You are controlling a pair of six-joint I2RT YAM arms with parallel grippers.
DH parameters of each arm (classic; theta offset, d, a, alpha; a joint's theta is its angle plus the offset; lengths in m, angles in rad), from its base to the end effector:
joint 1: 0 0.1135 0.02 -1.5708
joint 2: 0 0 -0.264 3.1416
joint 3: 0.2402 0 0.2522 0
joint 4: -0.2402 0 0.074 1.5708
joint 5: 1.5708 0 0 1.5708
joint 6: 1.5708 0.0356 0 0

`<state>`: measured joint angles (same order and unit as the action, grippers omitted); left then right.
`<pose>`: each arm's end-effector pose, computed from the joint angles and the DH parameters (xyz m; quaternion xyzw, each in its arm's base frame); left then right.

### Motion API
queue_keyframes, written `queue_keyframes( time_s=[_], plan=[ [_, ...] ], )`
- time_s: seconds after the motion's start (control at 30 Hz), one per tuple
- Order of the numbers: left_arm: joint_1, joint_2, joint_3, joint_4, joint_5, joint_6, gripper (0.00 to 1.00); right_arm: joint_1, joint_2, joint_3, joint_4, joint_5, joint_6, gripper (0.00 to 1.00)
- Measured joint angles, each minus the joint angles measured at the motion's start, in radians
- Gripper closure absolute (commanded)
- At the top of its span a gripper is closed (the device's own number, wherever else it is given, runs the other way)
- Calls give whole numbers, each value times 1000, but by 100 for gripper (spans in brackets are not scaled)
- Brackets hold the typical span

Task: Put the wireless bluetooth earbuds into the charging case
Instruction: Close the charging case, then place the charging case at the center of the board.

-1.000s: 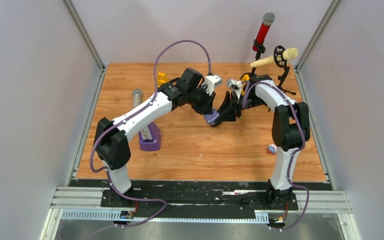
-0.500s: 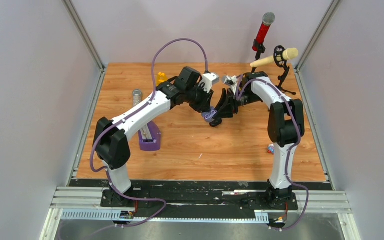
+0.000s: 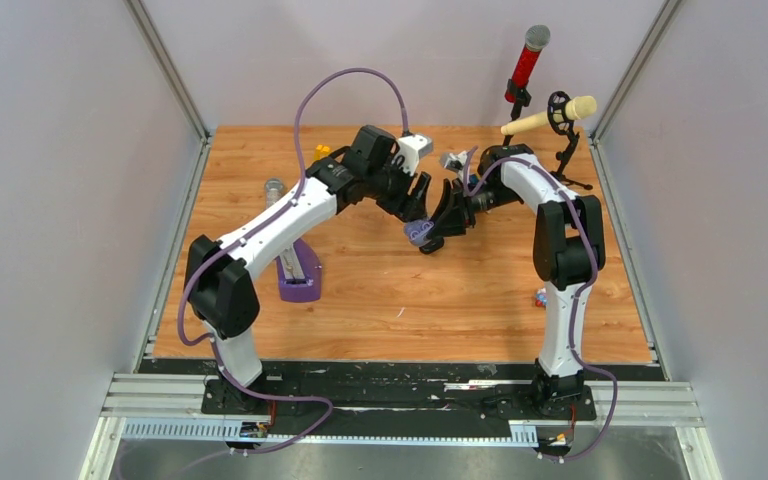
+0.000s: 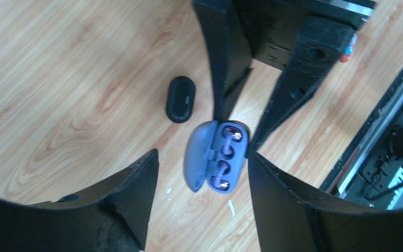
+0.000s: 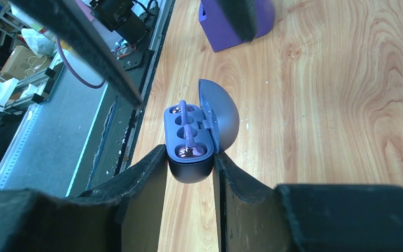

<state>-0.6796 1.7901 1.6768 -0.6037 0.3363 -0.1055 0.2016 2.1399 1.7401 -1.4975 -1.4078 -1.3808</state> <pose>0.3105 -0.2660 0.3324 0.3205 0.8411 -0.2969 0.3189 0.3708 0.1116 0.2202 -0.4610 0.6036 0.5997 0.2521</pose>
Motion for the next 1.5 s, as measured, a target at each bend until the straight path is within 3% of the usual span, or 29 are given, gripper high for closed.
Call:
queue_keyframes(
  time_s=[0.37, 0.7, 1.13, 1.27, 1.5],
  plan=[
    [151, 35, -21, 62, -197, -31, 14, 19, 0, 0, 37, 8, 55, 94],
    [98, 198, -27, 60, -211, -38, 13, 57, 0, 17, 109, 19, 159, 97],
    [81, 138, -99, 71, -158, -38, 12, 64, 40, 21, 359, 119, 459, 99],
    [80, 93, -103, 75, -194, -35, 2, 68, 58, 21, 452, 183, 578, 99],
    [170, 18, -105, 77, -232, -38, 0, 92, 106, 22, 653, 305, 817, 97]
  ],
)
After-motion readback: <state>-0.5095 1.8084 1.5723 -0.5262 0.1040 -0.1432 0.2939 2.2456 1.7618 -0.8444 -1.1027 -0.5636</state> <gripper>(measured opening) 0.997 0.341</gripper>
